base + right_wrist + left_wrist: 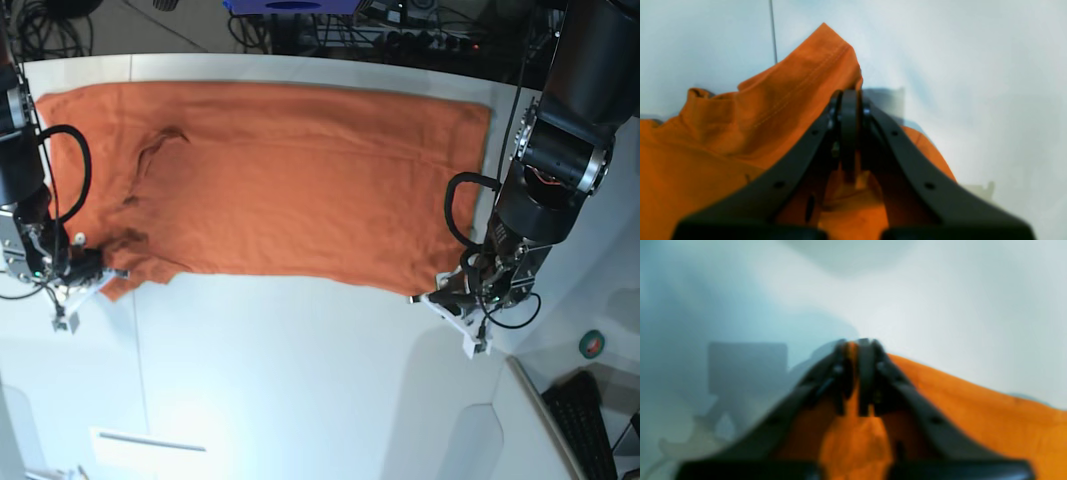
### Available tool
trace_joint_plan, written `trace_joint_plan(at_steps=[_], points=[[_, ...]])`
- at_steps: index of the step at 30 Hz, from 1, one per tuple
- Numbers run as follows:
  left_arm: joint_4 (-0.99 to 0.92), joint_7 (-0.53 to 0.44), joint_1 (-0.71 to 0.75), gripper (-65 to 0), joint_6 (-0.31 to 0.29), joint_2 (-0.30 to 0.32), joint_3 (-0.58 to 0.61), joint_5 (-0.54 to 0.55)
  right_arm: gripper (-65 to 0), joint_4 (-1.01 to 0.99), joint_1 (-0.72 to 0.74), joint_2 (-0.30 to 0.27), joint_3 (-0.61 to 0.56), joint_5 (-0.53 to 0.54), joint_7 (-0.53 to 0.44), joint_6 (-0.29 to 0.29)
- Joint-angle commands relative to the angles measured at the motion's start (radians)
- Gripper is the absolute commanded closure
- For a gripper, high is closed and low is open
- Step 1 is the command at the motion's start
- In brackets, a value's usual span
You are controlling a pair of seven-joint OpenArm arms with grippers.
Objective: Layout the t-shirt on the table in an organized manner, then fold the t-shirt properly
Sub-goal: 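Fold the grasped edge over onto the shirt with both grippers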
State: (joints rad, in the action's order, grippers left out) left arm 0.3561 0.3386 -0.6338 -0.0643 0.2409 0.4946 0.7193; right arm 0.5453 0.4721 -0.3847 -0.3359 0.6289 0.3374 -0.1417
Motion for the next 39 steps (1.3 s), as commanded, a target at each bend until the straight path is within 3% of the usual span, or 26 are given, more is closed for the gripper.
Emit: trace_joint_plan(at_steps=[1, 9, 12, 18, 21, 27, 39], points=[[0.004, 0.03, -0.013, 0.0, -0.002, -0.002, -0.003, 0.0, 0.0, 0.015, 0.029, -0.017, 0.005, 0.009, -0.018, -0.002], [0.085, 0.035, 0.006, 0.0, 0.004, 0.004, -0.006, 0.001, 0.0, 0.017, 0.029, -0.017, 0.007, 0.01, -0.025, -0.002], [0.153, 0.034, 0.044, 0.0, 0.005, 0.039, -0.007, 0.003, 0.0, 0.017, 0.004, -0.017, 0.079, 0.007, -0.068, -0.005], [0.306, 0.034, 0.108, 0.0, 0.005, 0.094, -0.017, 0.006, 0.0, 0.22, -0.108, -0.046, 0.186, 0.004, -0.076, -0.005], [0.378, 0.037, 0.154, 0.0, 0.005, 0.108, -0.11, 0.006, 0.0, 0.29, -0.146, -0.046, 0.215, 0.004, -0.074, -0.005], [0.544, 0.199, 0.237, 0.0, 0.001, 0.122, -0.29, 0.0, 0.0, 0.302, -0.163, -0.058, 0.231, 0.004, -0.074, -0.005], [0.742, 0.366, 0.345, 0.0, -0.001, 0.143, -0.419, 0.0, 0.0, 0.302, -0.174, -0.086, 0.231, 0.004, -0.085, -0.006]])
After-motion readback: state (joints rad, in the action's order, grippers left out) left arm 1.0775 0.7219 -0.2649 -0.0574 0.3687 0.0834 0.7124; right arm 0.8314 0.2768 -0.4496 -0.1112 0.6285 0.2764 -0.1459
